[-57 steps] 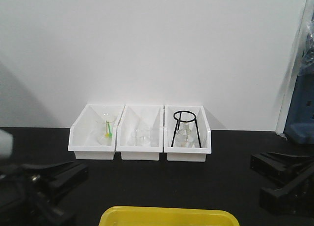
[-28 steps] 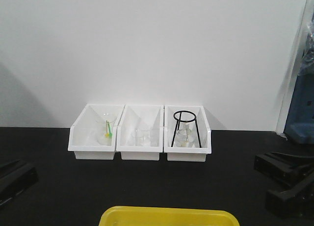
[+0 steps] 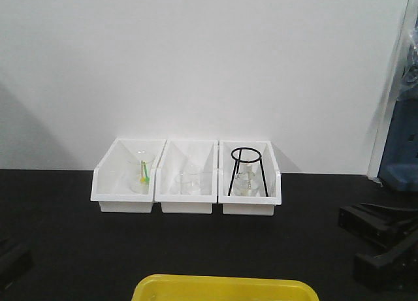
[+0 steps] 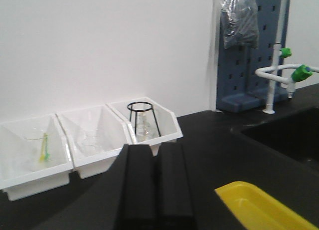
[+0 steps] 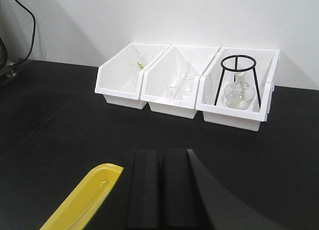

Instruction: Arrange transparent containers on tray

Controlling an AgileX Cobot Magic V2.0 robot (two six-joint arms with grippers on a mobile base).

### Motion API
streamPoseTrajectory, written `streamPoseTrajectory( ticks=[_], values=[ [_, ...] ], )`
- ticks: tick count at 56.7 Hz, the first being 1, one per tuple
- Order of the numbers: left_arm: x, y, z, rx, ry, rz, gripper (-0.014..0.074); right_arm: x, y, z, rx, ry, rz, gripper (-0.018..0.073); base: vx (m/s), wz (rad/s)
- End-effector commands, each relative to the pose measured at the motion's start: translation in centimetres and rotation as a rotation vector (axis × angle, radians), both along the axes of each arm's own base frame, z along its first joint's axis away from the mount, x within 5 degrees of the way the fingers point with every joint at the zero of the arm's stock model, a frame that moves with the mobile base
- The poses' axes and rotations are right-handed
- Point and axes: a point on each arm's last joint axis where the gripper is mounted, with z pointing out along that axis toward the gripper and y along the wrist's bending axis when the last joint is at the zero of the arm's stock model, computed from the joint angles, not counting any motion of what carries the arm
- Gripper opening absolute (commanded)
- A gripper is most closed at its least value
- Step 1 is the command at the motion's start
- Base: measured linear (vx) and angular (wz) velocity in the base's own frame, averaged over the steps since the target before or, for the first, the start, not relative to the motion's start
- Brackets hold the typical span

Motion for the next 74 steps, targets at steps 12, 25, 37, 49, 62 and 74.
streamPoseTrajectory(
  ticks=[12,25,37,49,62,74],
  values=[
    [-3.8,3.8,-5.5,0.103,0.046,0.202,-0.0006,0.0,-0.2,1.6,0.024,-0.098,-0.017,-0.0013,0.0,0.0],
    [-6.2,5.9,-9.7,0.159,0.051,0.421,-0.0006,0.0,-0.2,1.6,0.024,-0.097,-0.017,-0.0013,0.0,0.0],
    [-5.2,5.5,-13.6,-0.001,0.119,0.416,-0.0006,0.0,-0.2,1.6,0.022,-0.093,-0.016,-0.0013,0.0,0.0],
    [-5.2,5.4,-13.6,-0.045,0.15,0.41,-0.0006,0.0,-0.2,1.5,0.02,-0.087,-0.014,-0.0013,0.0,0.0],
    [-5.2,5.4,-13.6,-0.045,0.15,0.41,-0.0006,0.0,-0.2,1.5,0.019,-0.085,-0.014,-0.0013,0.0,0.0],
    [-5.2,5.4,-13.6,-0.045,0.15,0.41,-0.0006,0.0,-0.2,1.5,0.019,-0.085,-0.014,-0.0013,0.0,0.0]
  ],
)
